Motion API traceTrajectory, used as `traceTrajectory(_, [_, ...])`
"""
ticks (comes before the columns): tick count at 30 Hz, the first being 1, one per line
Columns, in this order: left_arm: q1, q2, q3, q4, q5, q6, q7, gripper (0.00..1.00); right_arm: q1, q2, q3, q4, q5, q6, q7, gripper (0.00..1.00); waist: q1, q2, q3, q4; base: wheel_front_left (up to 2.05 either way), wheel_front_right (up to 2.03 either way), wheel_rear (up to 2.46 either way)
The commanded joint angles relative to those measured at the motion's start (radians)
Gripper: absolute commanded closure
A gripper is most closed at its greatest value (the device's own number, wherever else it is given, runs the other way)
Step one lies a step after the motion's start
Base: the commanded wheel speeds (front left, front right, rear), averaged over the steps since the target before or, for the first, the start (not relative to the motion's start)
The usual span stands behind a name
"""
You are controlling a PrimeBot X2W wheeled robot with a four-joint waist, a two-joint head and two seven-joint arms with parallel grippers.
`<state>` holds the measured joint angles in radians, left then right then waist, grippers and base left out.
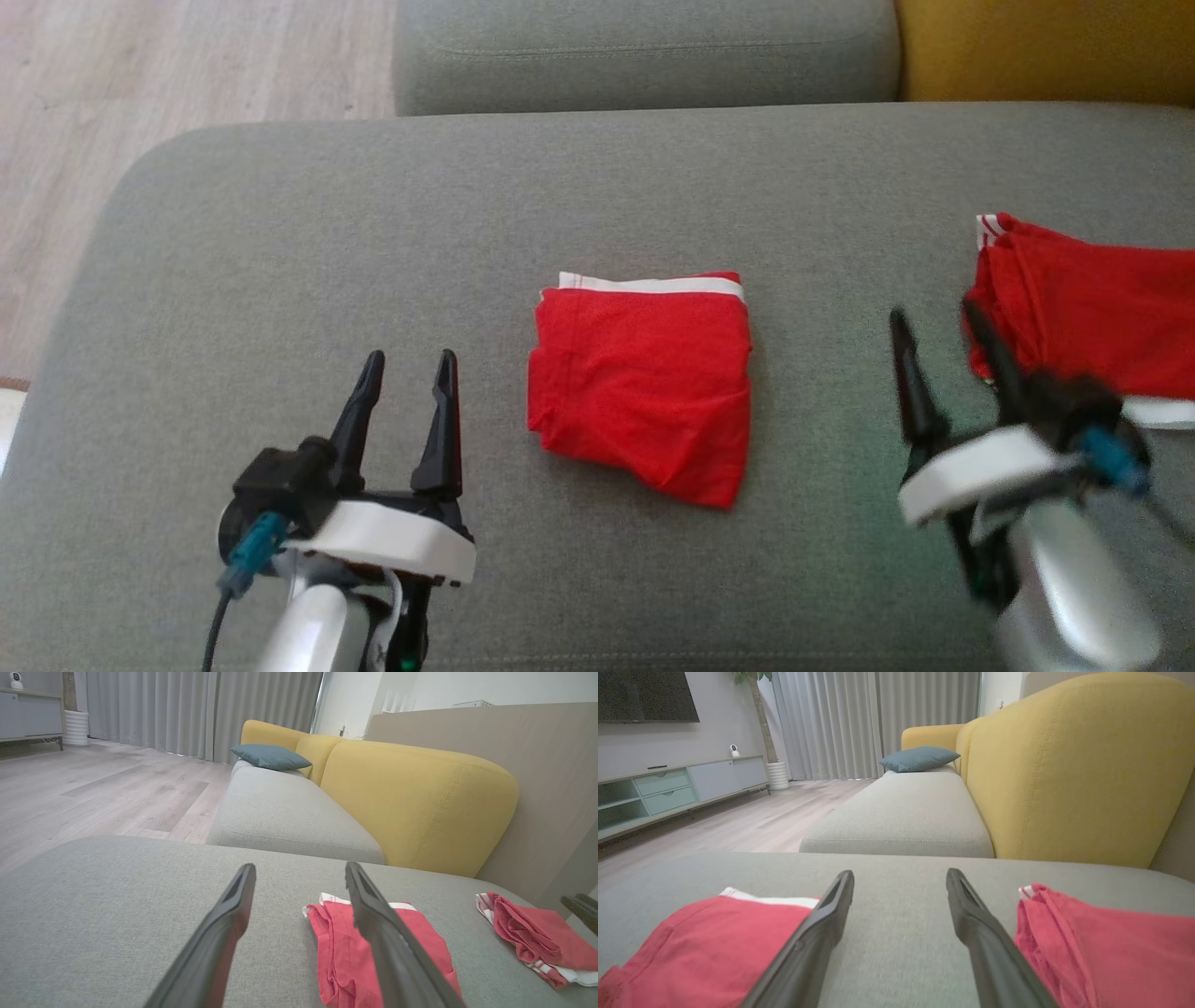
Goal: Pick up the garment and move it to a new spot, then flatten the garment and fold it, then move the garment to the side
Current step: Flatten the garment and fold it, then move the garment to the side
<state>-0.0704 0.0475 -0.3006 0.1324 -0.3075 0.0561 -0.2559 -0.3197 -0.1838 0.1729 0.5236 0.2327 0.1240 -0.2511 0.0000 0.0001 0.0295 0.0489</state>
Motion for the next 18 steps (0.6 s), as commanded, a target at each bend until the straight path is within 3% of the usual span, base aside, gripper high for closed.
traceTrajectory(1, [-0.053, 0.003, 0.046, -0.037, 0.008, 0.005, -0.006, 0.0, 0.031, 0.047, -0.021, -0.082, -0.055, 0.007, -0.01, 0.0, 0.0, -0.0001, 0.001, -0.013, 0.0, 0.0, 0.0])
traceTrajectory(7, [-0.035, 0.003, 0.063, -0.039, 0.009, 0.003, -0.006, 0.0, 0.172, 0.122, -0.092, -0.218, -0.151, 0.007, 0.007, 0.0, 0.0, -0.0001, 0.003, -0.039, 0.0, 0.0, 0.0])
traceTrajectory(18, [-0.022, 0.003, 0.065, -0.036, 0.006, 0.0, -0.006, 0.0, 0.222, 0.133, -0.09, -0.286, -0.127, 0.007, 0.041, 0.0, 0.0, -0.0001, 0.005, -0.045, 0.0, 0.0, 0.0])
